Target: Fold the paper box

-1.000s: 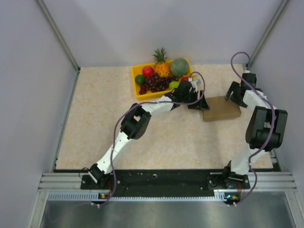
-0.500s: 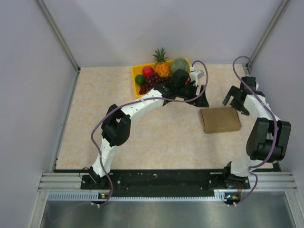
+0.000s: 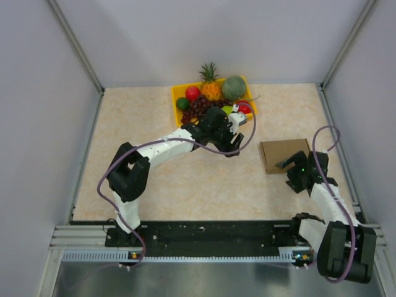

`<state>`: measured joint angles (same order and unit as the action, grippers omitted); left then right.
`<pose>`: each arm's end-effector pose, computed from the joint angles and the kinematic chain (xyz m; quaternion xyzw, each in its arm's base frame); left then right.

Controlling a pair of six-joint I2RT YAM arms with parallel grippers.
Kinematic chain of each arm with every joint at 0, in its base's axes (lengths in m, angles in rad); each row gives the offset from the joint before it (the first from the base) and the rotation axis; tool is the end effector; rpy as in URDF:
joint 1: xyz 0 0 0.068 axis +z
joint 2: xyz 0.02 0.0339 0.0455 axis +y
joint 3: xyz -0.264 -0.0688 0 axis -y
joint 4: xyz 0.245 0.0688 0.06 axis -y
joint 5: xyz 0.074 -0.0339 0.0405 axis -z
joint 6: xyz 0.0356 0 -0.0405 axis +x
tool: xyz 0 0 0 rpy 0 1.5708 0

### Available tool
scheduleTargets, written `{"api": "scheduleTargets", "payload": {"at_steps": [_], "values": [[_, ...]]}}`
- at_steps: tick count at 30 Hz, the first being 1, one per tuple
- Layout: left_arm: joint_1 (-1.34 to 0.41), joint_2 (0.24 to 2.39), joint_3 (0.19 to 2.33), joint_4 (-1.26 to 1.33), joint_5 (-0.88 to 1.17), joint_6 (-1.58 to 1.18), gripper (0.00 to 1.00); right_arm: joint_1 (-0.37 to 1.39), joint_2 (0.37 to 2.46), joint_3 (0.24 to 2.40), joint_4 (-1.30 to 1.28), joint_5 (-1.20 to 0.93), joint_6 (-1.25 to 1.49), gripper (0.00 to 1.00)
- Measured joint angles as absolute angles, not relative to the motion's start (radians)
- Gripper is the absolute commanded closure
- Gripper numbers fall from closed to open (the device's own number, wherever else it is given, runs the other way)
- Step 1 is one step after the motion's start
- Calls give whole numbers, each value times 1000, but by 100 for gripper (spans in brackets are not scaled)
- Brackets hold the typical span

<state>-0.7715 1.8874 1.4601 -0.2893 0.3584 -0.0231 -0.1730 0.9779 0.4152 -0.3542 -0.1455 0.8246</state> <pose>0.3002 -0.3094 0.2470 0.3961 0.8066 -0.3073 0.3131 0.1764 -0.0256 0.1658 0.4313 0.8406 0.1677 0.2814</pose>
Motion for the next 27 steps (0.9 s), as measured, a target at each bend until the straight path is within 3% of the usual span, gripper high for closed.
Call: {"api": "scheduleTargets", "payload": {"at_steps": [4, 10, 12, 16, 27], "values": [[-764, 1869, 1460, -305, 304, 67, 35, -174, 991, 325, -130, -210, 961, 25], [-714, 1755, 1344, -273, 306, 10, 40, -174, 1104, 262, 154, -241, 1121, 30], [-704, 1680, 1265, -248, 313, -38, 43, -174, 1143, 262, 208, -231, 1150, 40], [-709, 1525, 1137, -200, 352, -139, 45, -174, 1226, 267, 295, -194, 1192, 43], [-715, 1015, 823, -204, 398, -265, 49, -181, 1688, 603, 472, -223, 1141, 53]]}}
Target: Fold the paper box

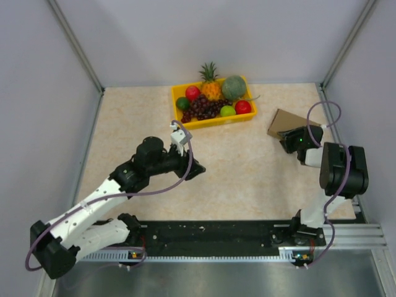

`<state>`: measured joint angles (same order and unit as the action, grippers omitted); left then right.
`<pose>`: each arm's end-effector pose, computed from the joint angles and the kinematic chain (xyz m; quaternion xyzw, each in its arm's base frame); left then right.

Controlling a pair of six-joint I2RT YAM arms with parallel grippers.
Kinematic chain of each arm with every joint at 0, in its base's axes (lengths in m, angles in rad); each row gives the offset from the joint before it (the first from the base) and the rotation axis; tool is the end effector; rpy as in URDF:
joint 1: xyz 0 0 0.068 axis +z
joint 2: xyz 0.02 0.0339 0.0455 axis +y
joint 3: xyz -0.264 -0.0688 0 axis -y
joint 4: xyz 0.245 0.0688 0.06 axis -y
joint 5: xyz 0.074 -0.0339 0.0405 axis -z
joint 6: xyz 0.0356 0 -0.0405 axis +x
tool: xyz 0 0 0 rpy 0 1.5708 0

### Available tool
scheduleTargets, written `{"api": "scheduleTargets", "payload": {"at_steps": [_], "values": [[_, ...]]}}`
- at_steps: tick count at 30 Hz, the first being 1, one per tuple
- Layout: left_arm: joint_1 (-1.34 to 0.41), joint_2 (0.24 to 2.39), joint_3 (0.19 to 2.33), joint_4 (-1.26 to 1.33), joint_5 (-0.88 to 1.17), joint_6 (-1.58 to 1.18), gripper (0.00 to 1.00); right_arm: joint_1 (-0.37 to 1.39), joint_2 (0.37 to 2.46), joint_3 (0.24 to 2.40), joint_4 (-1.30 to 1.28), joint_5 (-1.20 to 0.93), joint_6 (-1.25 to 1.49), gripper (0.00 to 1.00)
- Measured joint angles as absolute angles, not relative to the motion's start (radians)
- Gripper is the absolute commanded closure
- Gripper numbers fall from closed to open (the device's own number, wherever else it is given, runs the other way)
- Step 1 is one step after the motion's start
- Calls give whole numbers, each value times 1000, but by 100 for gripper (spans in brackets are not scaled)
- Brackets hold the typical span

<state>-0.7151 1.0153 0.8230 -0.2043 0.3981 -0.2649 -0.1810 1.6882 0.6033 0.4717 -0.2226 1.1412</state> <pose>0.1656 -0.1621 0.3086 0.2889 0.7711 -0.4008 0.4016 0.3037 -0.0476 0.1245 0.5012 0.7276 0.2989 0.3606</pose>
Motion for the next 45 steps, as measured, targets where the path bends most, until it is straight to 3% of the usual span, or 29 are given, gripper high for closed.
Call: {"api": "scheduleTargets", "payload": {"at_steps": [8, 12, 22, 26, 29, 30, 34, 45], "values": [[-715, 746, 726, -321, 330, -299, 51, -198, 1906, 990, 256, -247, 941, 50], [-715, 708, 725, -344, 316, -312, 53, -208, 1966, 1151, 86, -290, 822, 37], [-715, 769, 725, -325, 361, -339, 54, -244, 1712, 902, -35, -352, 696, 20], [-715, 759, 724, -312, 374, -342, 54, -265, 1711, 920, -49, -396, 644, 36], [-715, 734, 723, -311, 374, -342, 57, -257, 1781, 983, -40, -425, 633, 59], [-715, 725, 723, -312, 373, -342, 57, -250, 1802, 999, -34, -426, 634, 61], [-715, 692, 723, -319, 371, -343, 57, -207, 1892, 1086, -51, -392, 622, 63], [-716, 649, 751, -389, 331, -342, 56, -130, 2203, 1660, -288, -145, 539, 63]]}}
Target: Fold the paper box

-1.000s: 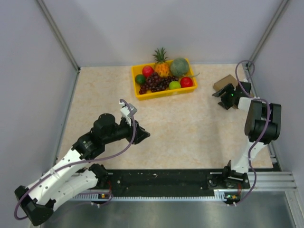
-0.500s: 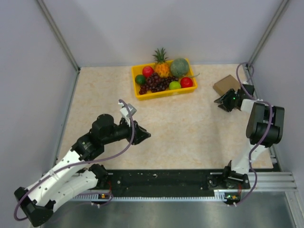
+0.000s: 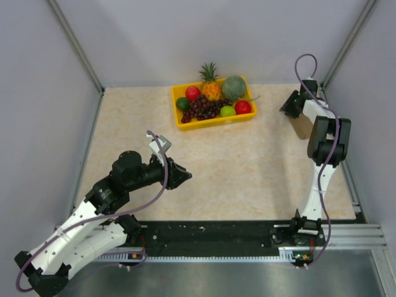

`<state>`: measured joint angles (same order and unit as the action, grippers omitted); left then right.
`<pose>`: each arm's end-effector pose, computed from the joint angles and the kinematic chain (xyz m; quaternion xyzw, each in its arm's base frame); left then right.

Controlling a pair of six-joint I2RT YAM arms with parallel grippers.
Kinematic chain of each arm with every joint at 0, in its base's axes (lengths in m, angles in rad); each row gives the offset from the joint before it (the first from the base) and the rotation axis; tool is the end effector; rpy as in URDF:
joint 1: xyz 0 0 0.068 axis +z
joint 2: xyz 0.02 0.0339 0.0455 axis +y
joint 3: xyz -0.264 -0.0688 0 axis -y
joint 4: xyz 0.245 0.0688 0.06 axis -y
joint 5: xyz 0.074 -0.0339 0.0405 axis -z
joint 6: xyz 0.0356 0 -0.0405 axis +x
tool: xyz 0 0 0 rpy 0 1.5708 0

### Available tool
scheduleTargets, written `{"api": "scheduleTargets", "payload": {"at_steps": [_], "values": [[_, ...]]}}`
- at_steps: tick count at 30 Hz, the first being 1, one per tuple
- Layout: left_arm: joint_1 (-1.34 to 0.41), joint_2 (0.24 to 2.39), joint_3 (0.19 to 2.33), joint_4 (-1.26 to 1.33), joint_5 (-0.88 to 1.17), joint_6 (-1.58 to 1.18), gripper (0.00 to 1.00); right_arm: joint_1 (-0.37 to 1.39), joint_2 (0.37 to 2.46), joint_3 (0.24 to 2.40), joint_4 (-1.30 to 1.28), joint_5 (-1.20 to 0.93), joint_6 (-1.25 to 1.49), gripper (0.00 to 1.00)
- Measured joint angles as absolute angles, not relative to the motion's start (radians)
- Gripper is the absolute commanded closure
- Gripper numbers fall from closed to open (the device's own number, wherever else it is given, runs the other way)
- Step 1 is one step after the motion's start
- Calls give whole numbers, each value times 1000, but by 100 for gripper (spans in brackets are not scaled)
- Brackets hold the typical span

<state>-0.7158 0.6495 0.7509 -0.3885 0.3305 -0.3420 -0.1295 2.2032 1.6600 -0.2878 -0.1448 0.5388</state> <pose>0.1061 -0.1076 0.3272 0.2436 0.7580 -0.4117 0.4433 0.4870 -0.0582 0.1705 0.2803 0.8871 0.1393 0.3393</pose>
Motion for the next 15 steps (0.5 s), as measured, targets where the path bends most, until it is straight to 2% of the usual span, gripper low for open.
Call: {"api": "scheduleTargets", "payload": {"at_steps": [10, 15], "values": [[-716, 644, 799, -435, 319, -342, 56, -149, 2367, 1922, -391, -114, 498, 59], [-716, 641, 811, -442, 319, -343, 52, -138, 2360, 1926, -411, -133, 457, 50]]}}
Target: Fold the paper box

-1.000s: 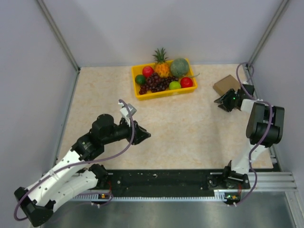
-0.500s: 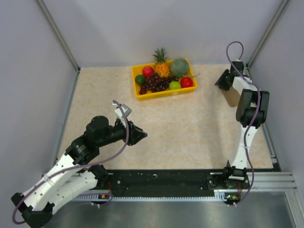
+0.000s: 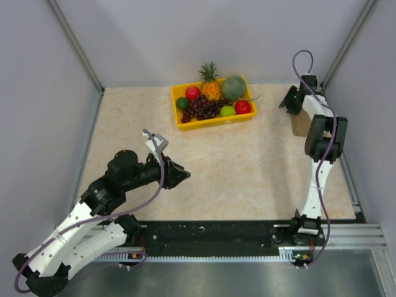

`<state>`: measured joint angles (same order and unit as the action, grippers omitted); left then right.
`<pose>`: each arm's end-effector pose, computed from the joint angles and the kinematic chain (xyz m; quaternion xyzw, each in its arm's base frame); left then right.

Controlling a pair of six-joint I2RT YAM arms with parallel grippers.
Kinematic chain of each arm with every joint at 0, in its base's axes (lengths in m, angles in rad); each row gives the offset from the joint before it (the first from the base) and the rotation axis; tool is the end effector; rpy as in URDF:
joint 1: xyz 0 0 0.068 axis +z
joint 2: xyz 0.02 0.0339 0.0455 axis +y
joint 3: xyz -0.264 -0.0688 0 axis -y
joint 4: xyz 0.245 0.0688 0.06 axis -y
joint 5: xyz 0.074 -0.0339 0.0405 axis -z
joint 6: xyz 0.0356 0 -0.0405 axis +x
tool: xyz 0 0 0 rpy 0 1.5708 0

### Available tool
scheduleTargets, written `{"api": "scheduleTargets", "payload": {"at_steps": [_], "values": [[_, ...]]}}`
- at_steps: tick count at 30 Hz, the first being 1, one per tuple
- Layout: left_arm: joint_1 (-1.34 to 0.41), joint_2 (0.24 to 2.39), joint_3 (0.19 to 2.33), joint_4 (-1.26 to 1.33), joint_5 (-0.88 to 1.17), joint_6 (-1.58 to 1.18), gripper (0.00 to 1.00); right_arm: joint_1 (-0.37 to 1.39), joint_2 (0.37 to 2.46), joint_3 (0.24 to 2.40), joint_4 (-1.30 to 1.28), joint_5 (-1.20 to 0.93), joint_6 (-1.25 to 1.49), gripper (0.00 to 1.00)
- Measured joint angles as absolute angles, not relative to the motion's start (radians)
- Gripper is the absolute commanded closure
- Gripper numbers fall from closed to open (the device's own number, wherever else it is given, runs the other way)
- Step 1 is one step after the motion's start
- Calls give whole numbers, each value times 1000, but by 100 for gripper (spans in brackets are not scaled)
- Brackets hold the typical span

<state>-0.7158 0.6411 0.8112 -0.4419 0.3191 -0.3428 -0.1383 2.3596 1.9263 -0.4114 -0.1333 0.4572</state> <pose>0.1010 -0.1026 0.3431 0.2402 0.7548 -0.4107 0.4515 0.5230 -0.0680 0.1694 0.2510 0.8986 0.1177 0.3400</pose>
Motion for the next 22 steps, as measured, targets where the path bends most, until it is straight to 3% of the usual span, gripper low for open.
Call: {"api": "scheduleTargets", "payload": {"at_steps": [6, 13, 15, 17, 21, 22], "values": [[-716, 633, 810, -445, 314, -364, 45, -53, 2177, 1824, -518, -101, 393, 37], [-716, 545, 739, -424, 250, -447, 38, 171, 1417, 1244, -501, -56, 363, 31], [-716, 503, 714, -419, 227, -474, 36, 172, 1176, 1060, -482, -69, 362, 25], [-716, 449, 688, -419, 202, -499, 32, 159, 982, 936, -500, -72, 363, 15], [-716, 328, 640, -405, 160, -533, 24, 154, 666, 795, -556, -92, 363, 11], [-716, 303, 633, -405, 151, -538, 22, 154, 594, 781, -573, -102, 364, 6]]}}
